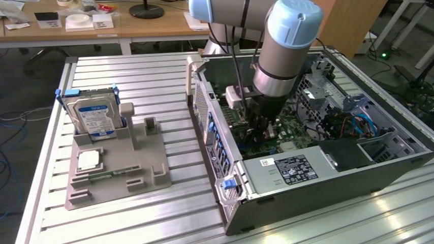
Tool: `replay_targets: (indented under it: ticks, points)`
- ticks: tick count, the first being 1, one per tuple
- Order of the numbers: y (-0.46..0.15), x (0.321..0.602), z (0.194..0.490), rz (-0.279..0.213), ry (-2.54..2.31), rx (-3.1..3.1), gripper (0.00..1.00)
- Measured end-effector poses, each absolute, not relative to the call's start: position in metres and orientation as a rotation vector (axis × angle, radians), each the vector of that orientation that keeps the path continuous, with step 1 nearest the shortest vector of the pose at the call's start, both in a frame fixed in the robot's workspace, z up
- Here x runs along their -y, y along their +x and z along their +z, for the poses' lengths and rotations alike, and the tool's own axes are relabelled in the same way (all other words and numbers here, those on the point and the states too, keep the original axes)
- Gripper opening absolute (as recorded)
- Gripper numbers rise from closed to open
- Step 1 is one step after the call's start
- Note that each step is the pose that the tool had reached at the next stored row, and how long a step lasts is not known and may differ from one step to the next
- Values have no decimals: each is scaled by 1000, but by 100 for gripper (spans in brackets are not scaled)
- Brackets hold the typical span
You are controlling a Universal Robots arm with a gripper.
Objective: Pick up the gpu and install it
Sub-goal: 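Insert the gpu into the slot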
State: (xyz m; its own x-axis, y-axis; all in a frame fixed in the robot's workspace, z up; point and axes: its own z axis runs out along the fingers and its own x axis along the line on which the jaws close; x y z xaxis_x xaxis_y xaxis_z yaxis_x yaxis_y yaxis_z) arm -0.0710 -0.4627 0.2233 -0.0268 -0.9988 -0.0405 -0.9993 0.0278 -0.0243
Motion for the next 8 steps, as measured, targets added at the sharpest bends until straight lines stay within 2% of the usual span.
replay_targets:
  ticks: [8]
  points:
    - [-71, 463, 220, 18, -2160, -2220, 28]
